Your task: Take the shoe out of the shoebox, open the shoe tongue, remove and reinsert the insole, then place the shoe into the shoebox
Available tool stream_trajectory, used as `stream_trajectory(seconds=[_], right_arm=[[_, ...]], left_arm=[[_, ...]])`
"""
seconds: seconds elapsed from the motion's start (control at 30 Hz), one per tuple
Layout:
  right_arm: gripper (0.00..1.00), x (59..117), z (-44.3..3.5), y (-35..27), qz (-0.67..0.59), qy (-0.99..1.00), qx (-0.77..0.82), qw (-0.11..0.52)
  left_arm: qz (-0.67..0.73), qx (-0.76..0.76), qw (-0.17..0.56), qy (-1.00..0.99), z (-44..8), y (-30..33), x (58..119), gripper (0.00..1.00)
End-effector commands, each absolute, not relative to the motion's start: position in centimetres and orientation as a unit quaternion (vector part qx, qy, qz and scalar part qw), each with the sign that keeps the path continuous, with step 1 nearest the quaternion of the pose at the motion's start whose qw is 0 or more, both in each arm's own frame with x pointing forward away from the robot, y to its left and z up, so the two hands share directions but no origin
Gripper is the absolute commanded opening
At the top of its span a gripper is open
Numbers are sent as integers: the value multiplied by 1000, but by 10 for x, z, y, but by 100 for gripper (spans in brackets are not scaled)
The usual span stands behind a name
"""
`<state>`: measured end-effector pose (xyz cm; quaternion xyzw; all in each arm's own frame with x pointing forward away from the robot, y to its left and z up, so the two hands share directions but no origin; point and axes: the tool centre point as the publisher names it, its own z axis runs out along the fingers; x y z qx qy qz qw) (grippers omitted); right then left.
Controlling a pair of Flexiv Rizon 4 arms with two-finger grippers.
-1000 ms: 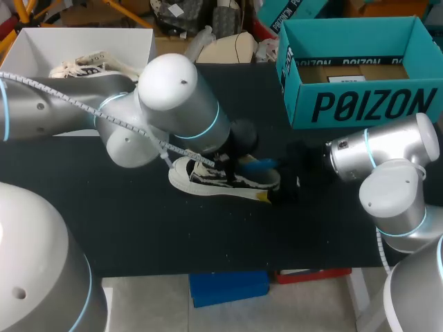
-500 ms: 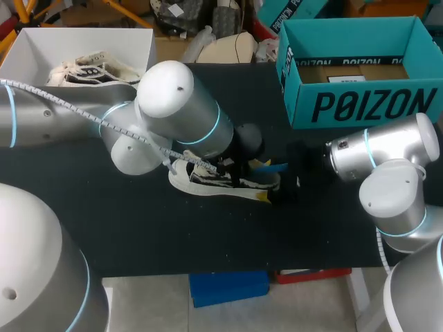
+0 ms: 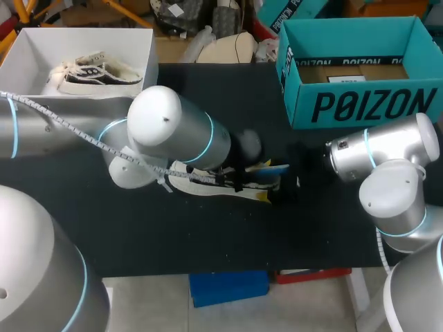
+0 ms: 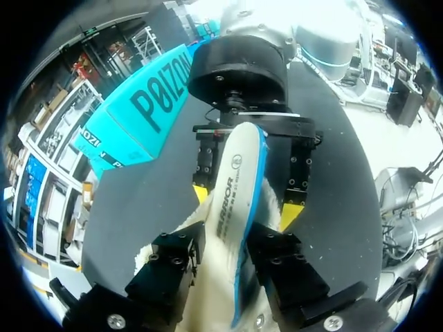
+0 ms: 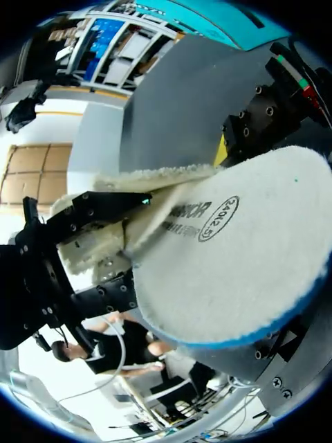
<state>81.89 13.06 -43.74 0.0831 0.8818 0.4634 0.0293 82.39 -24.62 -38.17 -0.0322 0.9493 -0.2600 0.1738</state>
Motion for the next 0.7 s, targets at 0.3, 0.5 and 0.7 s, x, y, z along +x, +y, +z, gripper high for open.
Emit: stream_trajectory(seconds=[0.3,0.5,0.7], right_arm=[[0,818,-441,132,462,882,84,29],[0,818,-441,132,462,882,84,29],[0,818,-441,132,462,882,84,29]], left_arm=[[-288,-34,197,937,-377,-266,831,29],[-292,-30,196,936,-374,-270,831,0],[-308,-12,180,934,-361,-256,813,0]])
